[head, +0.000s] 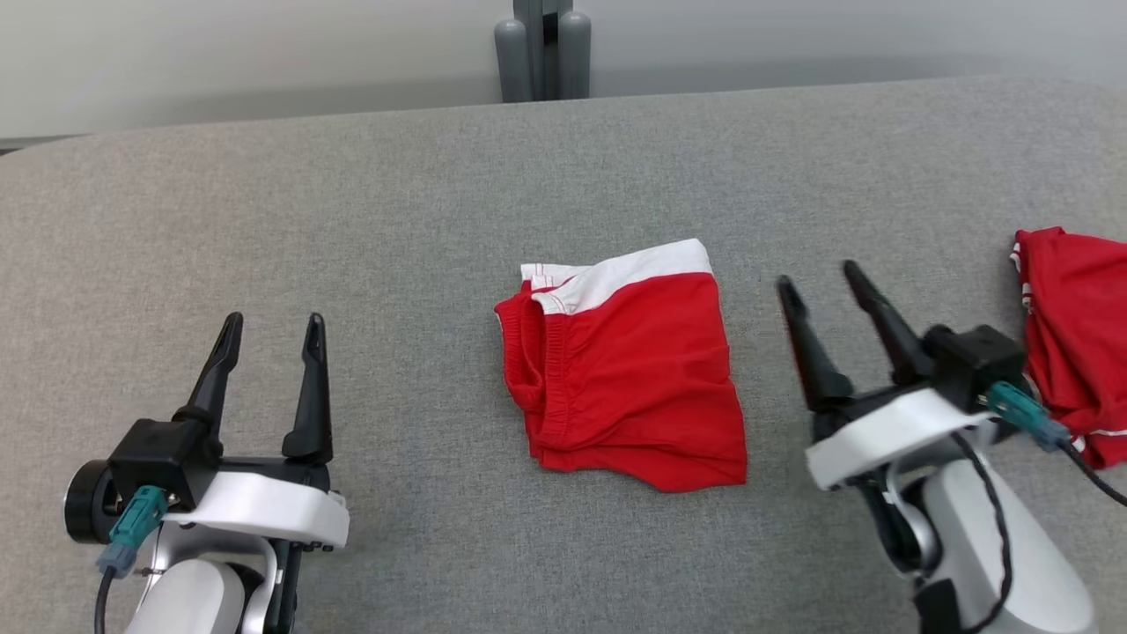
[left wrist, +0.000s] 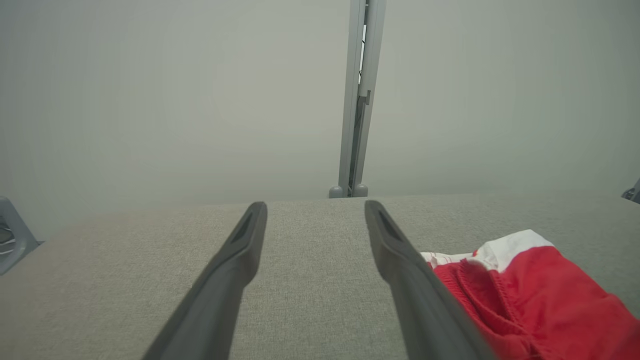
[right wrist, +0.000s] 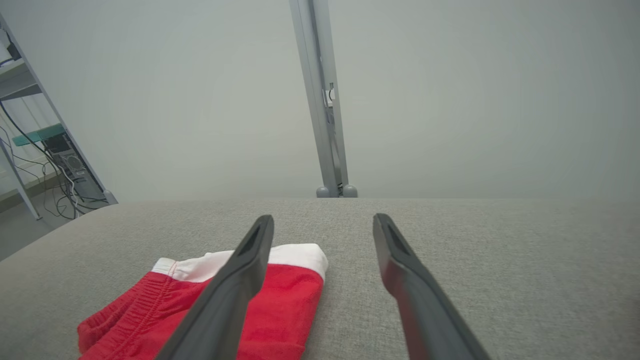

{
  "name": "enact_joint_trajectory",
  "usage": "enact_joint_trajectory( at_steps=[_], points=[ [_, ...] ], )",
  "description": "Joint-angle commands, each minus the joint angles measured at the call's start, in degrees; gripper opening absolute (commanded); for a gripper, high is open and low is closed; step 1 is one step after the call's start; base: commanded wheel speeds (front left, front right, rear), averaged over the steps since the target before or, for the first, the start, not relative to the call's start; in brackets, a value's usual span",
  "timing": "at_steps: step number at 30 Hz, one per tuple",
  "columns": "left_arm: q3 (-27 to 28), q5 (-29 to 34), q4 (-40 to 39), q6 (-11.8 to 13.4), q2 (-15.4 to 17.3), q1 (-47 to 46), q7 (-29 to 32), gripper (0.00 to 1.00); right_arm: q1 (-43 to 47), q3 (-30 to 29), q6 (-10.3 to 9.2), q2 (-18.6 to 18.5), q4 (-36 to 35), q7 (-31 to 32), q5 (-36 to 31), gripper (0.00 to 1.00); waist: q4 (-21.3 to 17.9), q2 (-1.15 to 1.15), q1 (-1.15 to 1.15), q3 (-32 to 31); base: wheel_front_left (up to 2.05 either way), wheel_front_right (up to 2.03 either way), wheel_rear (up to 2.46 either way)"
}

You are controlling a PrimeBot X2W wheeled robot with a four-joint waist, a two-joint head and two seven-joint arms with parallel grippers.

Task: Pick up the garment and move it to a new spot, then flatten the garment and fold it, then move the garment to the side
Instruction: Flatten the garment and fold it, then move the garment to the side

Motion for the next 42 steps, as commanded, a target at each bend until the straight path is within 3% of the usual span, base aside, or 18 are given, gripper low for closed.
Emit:
enact_joint_trajectory(
  at_steps=[1, 9, 29, 34, 42],
  points=[
    [0.4, -0.4, -0.1, 0.3, 0.6, 1.0, 0.0, 1.00, 2.1, -2.6, 0.00, -0.9, -0.8, -0.2, -2.0, 1.00, -0.2, 0.00, 0.00, -0.7, 0.00, 0.00, 0.00],
    [0.5, -1.1, -0.1, 0.8, 1.2, 3.0, 0.6, 1.00, 9.5, -10.2, 0.00, -1.5, -6.1, 1.5, -7.1, 1.00, -1.1, 0.00, 0.00, -2.5, 0.00, 0.00, 0.00],
    [-0.4, -1.9, -0.2, 0.8, 1.8, 3.9, 1.6, 1.00, 16.6, -13.0, 0.00, -0.3, -14.1, 6.6, -8.4, 1.00, -0.3, 0.00, 0.00, -3.5, 0.00, 0.00, 0.00],
    [-0.5, -2.0, -0.2, 0.8, 1.6, 3.1, 1.2, 1.00, 15.0, -11.3, 0.00, -0.5, -12.9, 7.5, -8.4, 1.00, 1.3, 0.00, 0.00, -3.0, 0.00, 0.00, 0.00],
    [-1.0, -2.4, 0.5, 0.4, 0.9, 2.1, 0.5, 1.00, 10.7, -4.0, 0.00, 0.1, -1.8, 7.7, -6.0, 1.00, 5.0, 0.00, 0.00, -1.7, 0.00, 0.00, 0.00]
  ],
)
